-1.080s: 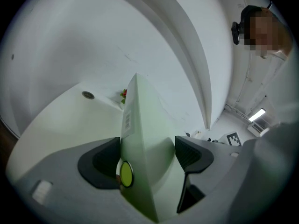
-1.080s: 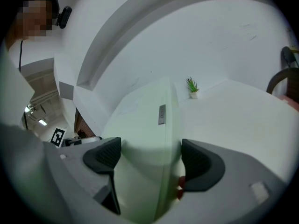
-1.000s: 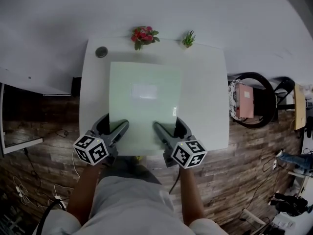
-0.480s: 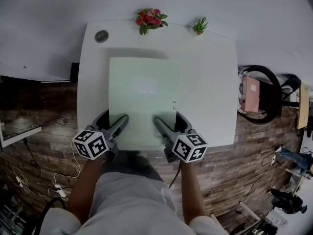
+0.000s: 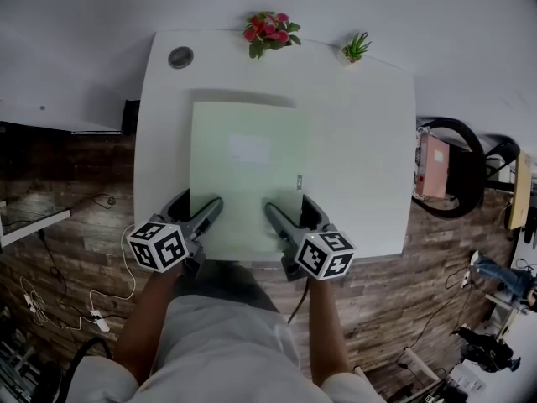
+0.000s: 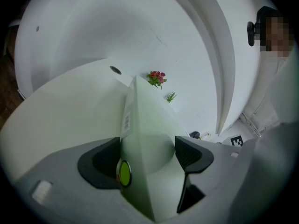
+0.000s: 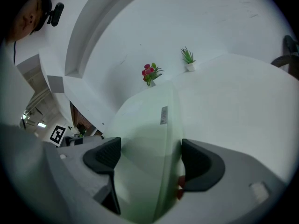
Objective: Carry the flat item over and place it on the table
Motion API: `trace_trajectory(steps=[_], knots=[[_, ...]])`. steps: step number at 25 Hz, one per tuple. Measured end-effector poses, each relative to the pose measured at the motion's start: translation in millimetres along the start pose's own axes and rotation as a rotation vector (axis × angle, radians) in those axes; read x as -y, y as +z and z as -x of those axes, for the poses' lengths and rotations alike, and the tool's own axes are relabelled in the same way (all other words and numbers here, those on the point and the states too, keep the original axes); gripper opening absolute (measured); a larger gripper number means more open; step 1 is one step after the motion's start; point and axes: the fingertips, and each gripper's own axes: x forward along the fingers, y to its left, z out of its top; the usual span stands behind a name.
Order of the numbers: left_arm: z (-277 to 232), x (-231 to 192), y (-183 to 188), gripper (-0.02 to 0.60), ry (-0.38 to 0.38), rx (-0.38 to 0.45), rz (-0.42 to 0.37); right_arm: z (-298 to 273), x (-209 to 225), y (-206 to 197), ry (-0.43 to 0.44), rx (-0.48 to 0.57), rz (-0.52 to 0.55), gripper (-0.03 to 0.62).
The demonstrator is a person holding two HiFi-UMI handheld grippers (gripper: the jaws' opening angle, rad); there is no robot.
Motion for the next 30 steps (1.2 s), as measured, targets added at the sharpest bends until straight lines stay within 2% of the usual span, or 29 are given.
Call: trace_trajectory(steps=[10,18,22,30], knots=[[-1.3,-4.5,-3.4,0.367,-0.005,-0.005,0.023,-1.4,1.2,-1.5,0.003,0.003,-0.004,0.4],[3.0,-1.3,3.0,0.367,-0.005,0.024,-0.015,3.3,-0.8,0.8,0.027,0.012,-0.006,0.4],[7.1,0.4,11.9,0.367,0.021,0.049,-0.062,8.4,-2.1,3.7,0.029,0.019,-0.006,0.4],[9.0,6.3,30.5,0.365,0.019,0.074,-0.088,8.6,-6.9,20.6,0.022,0.035,0.023,0.4]])
